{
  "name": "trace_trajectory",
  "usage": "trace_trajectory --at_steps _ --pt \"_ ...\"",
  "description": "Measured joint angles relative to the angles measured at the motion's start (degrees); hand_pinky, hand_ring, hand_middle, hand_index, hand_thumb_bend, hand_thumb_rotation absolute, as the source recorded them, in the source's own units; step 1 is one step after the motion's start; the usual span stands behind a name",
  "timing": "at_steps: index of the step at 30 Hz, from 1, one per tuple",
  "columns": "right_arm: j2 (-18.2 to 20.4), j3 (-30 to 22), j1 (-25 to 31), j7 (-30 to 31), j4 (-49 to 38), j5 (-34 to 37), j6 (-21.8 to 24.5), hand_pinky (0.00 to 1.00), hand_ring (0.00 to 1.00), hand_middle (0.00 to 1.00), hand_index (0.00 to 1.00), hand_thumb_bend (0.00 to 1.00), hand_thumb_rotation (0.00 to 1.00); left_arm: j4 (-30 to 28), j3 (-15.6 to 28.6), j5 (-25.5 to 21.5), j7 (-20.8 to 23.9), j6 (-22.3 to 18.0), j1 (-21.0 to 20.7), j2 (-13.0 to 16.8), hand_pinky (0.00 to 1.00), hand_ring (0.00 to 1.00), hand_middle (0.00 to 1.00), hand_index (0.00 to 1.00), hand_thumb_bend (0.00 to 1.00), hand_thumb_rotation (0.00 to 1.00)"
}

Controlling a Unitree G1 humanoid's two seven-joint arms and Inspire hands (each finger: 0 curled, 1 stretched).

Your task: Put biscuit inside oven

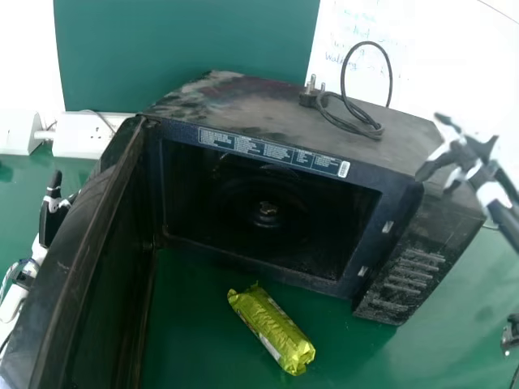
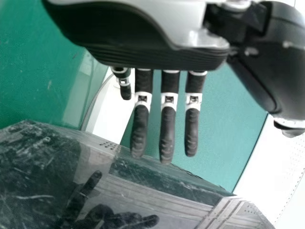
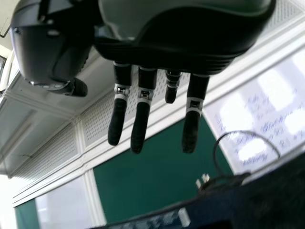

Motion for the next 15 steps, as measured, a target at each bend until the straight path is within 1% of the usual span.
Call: trace_trajectory --at_steps 2,4,6,8,10,12,13,14,15 --pt "-0.7 -0.1 0.7 0.7 -0.2 0.5 1.0 0.33 0.45 0.56 0.70 0.75 0.28 0.0 0.0 0.0 0.0 0.0 0.0 0.0 0.24 0.31 0.40 0.49 0.52 0.07" --pt "-1.8 -0.2 1.7 2.2 -0.1 1.4 2.4 0.33 0.47 0.58 0.72 0.73 0.30 0.0 0.0 0.0 0.1 0.0 0.0 0.0 0.24 0.31 0.40 0.49 0.52 0.07" --pt "-2.6 -0.3 2.2 3.9 0.2 2.7 2.5 0.34 0.48 0.60 0.73 0.75 0.31 0.0 0.0 0.0 0.1 0.0 0.0 0.0 0.24 0.31 0.40 0.49 0.52 0.07" --pt "-2.7 -0.4 2.8 4.8 0.2 3.1 1.9 0.38 0.52 0.62 0.74 0.79 0.36 0.0 0.0 0.0 0.0 0.0 0.0 0.0 0.24 0.31 0.40 0.49 0.52 0.07" --pt "-2.8 -0.3 3.3 5.7 0.5 3.5 1.4 0.39 0.52 0.63 0.76 0.80 0.41 0.0 0.0 0.0 0.0 0.0 0.0 0.0 0.24 0.31 0.40 0.49 0.52 0.07" --pt "-3.4 0.5 3.3 7.9 1.7 4.0 -1.3 0.41 0.54 0.64 0.76 0.85 0.53 0.0 0.0 0.0 0.1 0.0 0.0 0.0 0.24 0.31 0.41 0.49 0.52 0.07" --pt "-4.3 1.1 3.4 9.0 2.6 3.3 -3.5 0.43 0.55 0.64 0.76 0.88 0.60 0.0 0.0 0.0 0.1 0.0 0.0 0.0 0.25 0.31 0.41 0.49 0.52 0.07" --pt "-5.3 1.7 3.4 9.9 2.9 2.5 -5.0 0.43 0.57 0.66 0.76 0.91 0.62 0.0 0.0 0.0 0.1 0.0 0.0 0.0 0.25 0.31 0.41 0.49 0.52 0.07" --pt "-6.0 2.3 3.4 10.4 3.2 1.9 -6.1 0.44 0.57 0.66 0.76 0.93 0.60 0.0 0.0 0.0 0.1 0.0 0.0 0.0 0.25 0.31 0.41 0.49 0.52 0.07"
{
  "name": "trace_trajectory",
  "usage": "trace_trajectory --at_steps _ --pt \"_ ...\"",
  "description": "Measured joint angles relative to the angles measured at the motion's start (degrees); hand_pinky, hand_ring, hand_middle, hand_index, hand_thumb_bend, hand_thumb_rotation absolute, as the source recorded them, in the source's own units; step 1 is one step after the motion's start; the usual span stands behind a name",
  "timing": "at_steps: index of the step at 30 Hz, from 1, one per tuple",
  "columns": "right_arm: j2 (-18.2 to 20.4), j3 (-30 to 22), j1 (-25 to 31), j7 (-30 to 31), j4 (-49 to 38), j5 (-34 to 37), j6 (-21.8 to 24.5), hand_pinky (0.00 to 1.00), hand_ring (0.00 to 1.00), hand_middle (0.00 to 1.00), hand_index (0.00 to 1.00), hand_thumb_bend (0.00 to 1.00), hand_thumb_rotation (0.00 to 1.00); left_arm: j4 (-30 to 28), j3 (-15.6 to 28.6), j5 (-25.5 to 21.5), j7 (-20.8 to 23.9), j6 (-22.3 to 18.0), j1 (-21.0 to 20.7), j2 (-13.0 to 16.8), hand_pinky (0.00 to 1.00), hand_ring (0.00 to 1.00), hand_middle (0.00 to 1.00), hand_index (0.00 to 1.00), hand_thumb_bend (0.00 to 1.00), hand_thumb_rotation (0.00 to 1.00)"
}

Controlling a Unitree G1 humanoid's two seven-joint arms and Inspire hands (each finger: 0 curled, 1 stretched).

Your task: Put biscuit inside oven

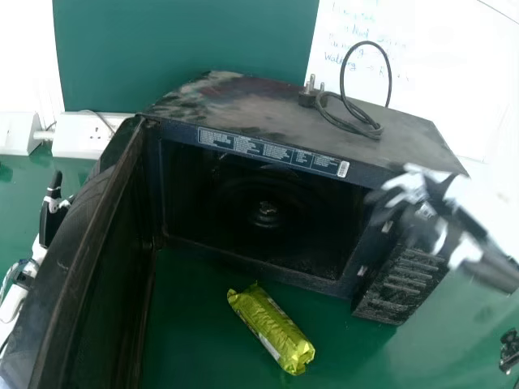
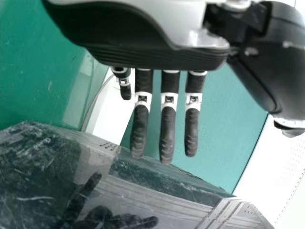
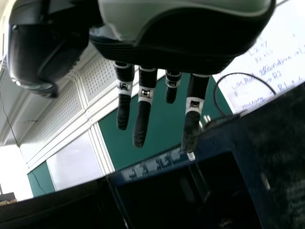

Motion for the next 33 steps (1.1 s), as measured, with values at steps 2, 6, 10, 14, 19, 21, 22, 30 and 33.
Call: trace_trajectory --at_steps 2,6,10,14,19,21,22,30,33 --pt "-0.1 1.4 0.0 0.1 -0.1 -1.0 -1.8 0.46 0.58 0.66 0.74 0.93 0.56 0.0 0.0 0.0 0.0 0.0 0.0 0.0 0.25 0.31 0.41 0.49 0.52 0.07" --pt "4.0 5.3 0.0 -2.5 -0.1 -2.0 -7.9 0.43 0.54 0.61 0.71 0.89 0.55 0.0 0.0 0.0 -0.1 0.0 0.0 0.0 0.25 0.31 0.41 0.49 0.52 0.07" --pt "5.1 8.3 0.5 -3.7 -0.6 -4.0 -8.8 0.42 0.53 0.60 0.71 0.98 0.59 -0.1 0.0 0.0 0.2 0.0 0.0 0.0 0.25 0.31 0.41 0.49 0.52 0.07" --pt "5.0 11.2 0.3 -4.6 -0.3 -5.5 -10.1 0.34 0.45 0.54 0.69 1.00 0.60 -0.2 0.0 0.0 0.2 0.0 0.0 -0.1 0.25 0.31 0.41 0.49 0.52 0.07" --pt "7.3 13.1 0.8 -8.6 -0.7 -12.8 -16.1 0.31 0.45 0.55 0.68 1.00 0.70 -0.2 0.0 0.0 0.2 0.0 0.0 -0.2 0.25 0.31 0.41 0.49 0.52 0.07" --pt "7.7 13.4 1.5 -9.7 -2.2 -16.9 -16.2 0.32 0.47 0.56 0.69 1.00 0.75 -0.2 -0.1 0.0 0.4 0.0 0.0 -0.2 0.25 0.31 0.41 0.49 0.52 0.07" --pt "7.4 13.4 1.9 -9.7 -3.5 -19.3 -15.3 0.34 0.49 0.58 0.70 1.00 0.74 -0.3 -0.1 0.1 0.6 0.0 0.0 -0.2 0.25 0.31 0.41 0.49 0.52 0.07" --pt "-15.9 13.7 -4.2 4.0 -9.8 -17.2 14.2 0.65 0.81 0.84 0.85 0.98 0.50 -0.8 -0.5 0.5 1.5 0.0 0.0 -0.8 0.24 0.31 0.40 0.49 0.52 0.07" --pt "-18.9 14.7 -6.3 4.4 -12.4 -15.4 21.2 0.69 0.84 0.87 0.86 0.97 0.49 -1.5 -0.6 0.7 1.8 0.0 0.1 -1.1 0.24 0.31 0.40 0.49 0.52 0.07"
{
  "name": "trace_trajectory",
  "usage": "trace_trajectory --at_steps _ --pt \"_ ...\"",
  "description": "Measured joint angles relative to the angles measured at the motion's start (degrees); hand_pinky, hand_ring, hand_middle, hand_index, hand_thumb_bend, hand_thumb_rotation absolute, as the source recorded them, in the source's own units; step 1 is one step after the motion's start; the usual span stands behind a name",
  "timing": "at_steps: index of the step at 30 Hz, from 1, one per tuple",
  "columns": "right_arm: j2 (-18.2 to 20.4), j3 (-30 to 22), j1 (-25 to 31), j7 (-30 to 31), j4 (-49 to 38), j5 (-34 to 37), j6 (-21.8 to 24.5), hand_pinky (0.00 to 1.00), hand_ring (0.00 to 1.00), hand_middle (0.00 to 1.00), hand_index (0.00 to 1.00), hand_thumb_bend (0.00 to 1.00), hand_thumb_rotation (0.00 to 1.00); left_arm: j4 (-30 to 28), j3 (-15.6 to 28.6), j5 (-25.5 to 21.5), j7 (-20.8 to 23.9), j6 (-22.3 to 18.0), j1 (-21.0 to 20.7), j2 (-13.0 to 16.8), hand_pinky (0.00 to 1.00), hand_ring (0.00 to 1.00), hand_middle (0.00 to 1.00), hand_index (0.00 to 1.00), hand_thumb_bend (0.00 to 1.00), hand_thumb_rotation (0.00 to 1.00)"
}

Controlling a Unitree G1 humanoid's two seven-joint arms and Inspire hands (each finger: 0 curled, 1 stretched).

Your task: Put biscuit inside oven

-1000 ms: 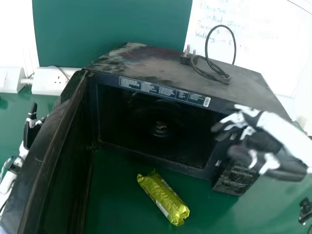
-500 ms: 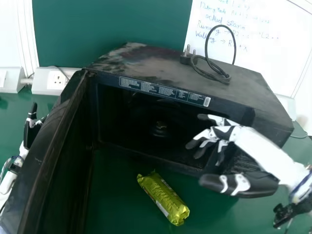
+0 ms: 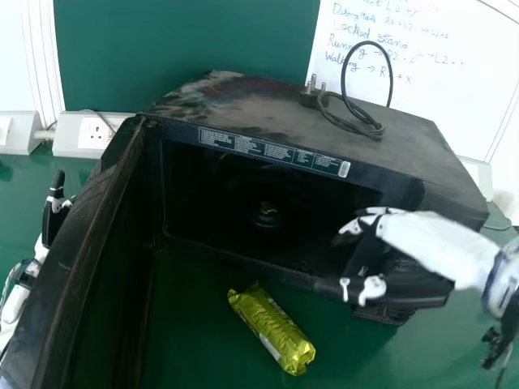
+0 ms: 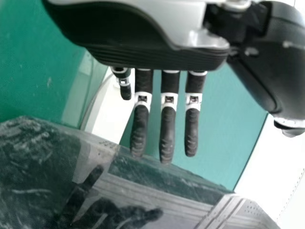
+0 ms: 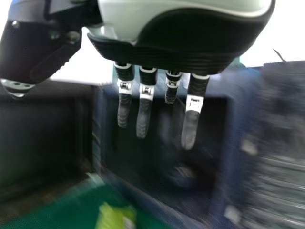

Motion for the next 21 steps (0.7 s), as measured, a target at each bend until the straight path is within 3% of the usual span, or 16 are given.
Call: trace_trajectory --at_steps 8,12,15,21 --pt "0.0 5.4 2.5 -2.9 -7.3 -3.1 11.0 0.62 0.79 0.86 0.88 1.00 0.53 -0.9 -0.1 0.4 0.8 0.0 0.2 -0.3 0.24 0.31 0.40 0.49 0.52 0.07" --pt "1.4 10.8 5.5 -6.7 -10.0 -6.8 13.3 0.60 0.78 0.84 0.91 0.99 0.54 -1.3 -0.1 0.4 0.9 0.2 0.3 -0.4 0.25 0.31 0.40 0.49 0.52 0.07" --pt "1.5 15.8 6.4 -9.3 -10.7 -9.5 14.2 0.64 0.81 0.87 0.94 1.00 0.56 -1.3 -0.1 0.3 0.9 0.4 0.4 -0.4 0.25 0.31 0.40 0.49 0.51 0.07" --pt "3.3 25.0 4.0 -11.9 -10.8 -11.1 17.4 0.83 0.95 0.97 0.97 1.00 0.57 -1.3 -0.1 0.3 0.8 0.8 0.4 -0.4 0.24 0.31 0.40 0.49 0.52 0.07"
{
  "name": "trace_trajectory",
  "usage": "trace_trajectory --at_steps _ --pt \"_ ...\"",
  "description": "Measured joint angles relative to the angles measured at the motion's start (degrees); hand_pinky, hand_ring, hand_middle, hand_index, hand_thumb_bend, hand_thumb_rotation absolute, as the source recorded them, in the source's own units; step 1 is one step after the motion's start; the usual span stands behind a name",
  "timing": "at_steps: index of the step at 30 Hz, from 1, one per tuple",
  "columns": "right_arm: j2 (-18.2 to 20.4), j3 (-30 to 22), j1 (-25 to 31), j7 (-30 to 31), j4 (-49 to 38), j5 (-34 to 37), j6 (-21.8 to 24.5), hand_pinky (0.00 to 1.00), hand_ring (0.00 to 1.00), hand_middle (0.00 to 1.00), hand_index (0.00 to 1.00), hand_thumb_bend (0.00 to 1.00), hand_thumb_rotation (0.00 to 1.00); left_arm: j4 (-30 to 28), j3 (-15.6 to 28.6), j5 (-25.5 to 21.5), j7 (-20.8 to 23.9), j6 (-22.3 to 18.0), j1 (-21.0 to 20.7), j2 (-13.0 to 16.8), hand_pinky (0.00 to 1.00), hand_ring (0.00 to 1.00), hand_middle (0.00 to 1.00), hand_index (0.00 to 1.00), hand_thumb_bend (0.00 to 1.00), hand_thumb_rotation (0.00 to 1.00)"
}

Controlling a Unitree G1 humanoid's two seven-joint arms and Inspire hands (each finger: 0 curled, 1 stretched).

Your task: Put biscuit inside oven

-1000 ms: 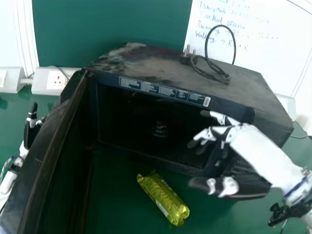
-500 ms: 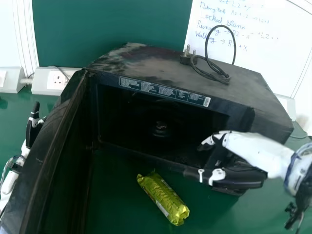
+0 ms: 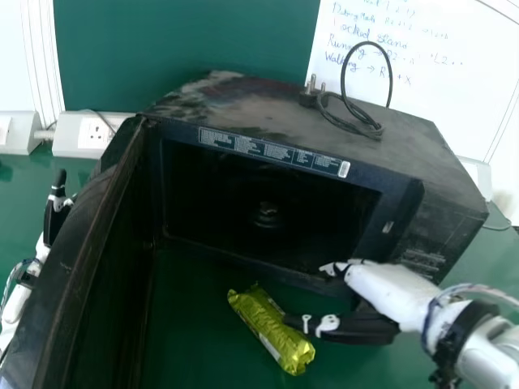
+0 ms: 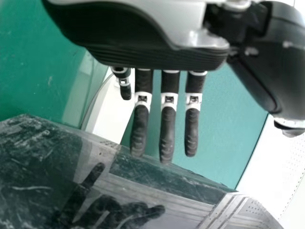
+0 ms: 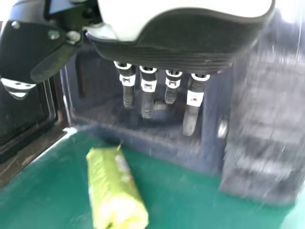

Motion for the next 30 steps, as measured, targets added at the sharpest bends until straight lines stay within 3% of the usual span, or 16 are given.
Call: trace_trajectory --at_steps 4,9,21,30 --pt "0.4 5.8 -3.9 -0.2 0.0 -0.1 2.4 0.79 0.94 0.96 0.94 1.00 0.57 0.0 0.0 0.0 0.0 0.1 0.0 0.0 0.24 0.31 0.40 0.49 0.52 0.07" --pt "1.6 11.9 -4.5 -1.8 0.0 -2.9 3.0 0.79 0.93 0.95 0.92 1.00 0.54 -0.2 -0.1 0.0 0.1 0.1 0.1 -0.1 0.25 0.31 0.40 0.49 0.51 0.07" --pt "2.9 20.9 -7.4 -2.1 0.4 -10.1 5.4 0.77 0.91 0.94 0.94 1.00 0.52 -0.6 -0.1 0.0 -0.1 0.1 0.2 0.0 0.25 0.32 0.41 0.49 0.51 0.07" --pt "4.0 27.7 -11.1 1.0 1.2 -14.8 10.1 0.83 0.94 0.96 0.96 0.99 0.48 -1.3 -0.2 0.0 -0.1 0.2 0.4 -0.1 0.25 0.32 0.41 0.49 0.52 0.07"
